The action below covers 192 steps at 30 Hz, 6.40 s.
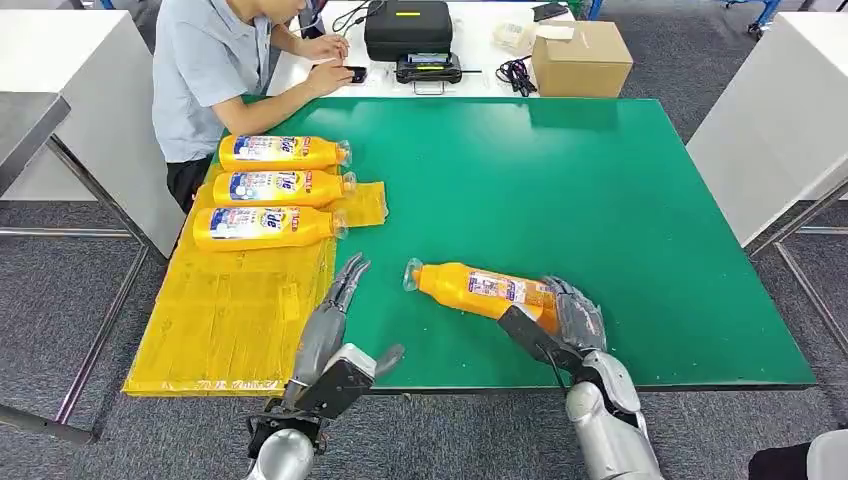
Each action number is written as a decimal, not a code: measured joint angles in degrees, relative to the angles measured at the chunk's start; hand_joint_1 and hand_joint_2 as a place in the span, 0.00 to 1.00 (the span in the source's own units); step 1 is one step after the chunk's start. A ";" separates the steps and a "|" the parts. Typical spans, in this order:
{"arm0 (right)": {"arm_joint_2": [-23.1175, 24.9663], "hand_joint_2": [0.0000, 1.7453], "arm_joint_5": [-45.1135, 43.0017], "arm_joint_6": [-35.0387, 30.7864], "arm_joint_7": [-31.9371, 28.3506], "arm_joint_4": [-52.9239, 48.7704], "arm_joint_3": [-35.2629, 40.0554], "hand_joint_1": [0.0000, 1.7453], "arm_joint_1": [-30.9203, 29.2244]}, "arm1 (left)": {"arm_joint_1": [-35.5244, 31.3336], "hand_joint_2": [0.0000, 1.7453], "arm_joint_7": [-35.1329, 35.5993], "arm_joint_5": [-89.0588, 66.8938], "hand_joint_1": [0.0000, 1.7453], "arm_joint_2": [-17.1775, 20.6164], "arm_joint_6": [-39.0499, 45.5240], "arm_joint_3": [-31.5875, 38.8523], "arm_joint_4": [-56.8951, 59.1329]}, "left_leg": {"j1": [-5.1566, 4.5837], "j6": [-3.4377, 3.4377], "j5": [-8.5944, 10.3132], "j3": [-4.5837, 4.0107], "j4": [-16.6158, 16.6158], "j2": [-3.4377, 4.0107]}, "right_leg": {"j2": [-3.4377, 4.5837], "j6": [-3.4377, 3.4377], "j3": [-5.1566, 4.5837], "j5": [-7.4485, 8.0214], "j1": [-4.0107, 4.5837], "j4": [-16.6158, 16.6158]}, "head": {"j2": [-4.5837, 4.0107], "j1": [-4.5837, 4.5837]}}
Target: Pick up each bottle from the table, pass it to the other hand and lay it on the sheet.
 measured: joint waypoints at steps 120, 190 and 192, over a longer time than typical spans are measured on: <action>1.70 1.00 -27.82 4.92 -11.87 3.98 22.12 0.00 -2.74 | -9.85 1.00 -12.98 48.70 1.00 1.05 -10.97 -2.86 11.12 | 0.00 0.00 0.04 -0.30 0.01 -0.08 | -0.03 0.01 -0.25 0.01 -0.01 0.03 | 0.00 0.00; 2.01 1.00 -28.69 7.96 -15.54 4.90 15.34 0.00 -2.00 | -27.29 1.00 19.21 -47.13 0.00 7.26 8.98 4.24 46.18 | -0.02 0.09 0.17 0.18 0.00 -0.15 | -0.08 0.05 0.29 0.07 -0.03 0.02 | 0.00 0.02; 2.01 1.00 -28.58 7.96 -15.58 5.03 15.32 0.00 -2.00 | -27.23 1.00 19.28 -47.09 0.00 7.08 9.97 4.20 46.25 | -0.03 0.09 0.17 0.18 0.00 -0.14 | -0.08 0.06 0.29 0.07 -0.04 0.02 | 0.00 0.02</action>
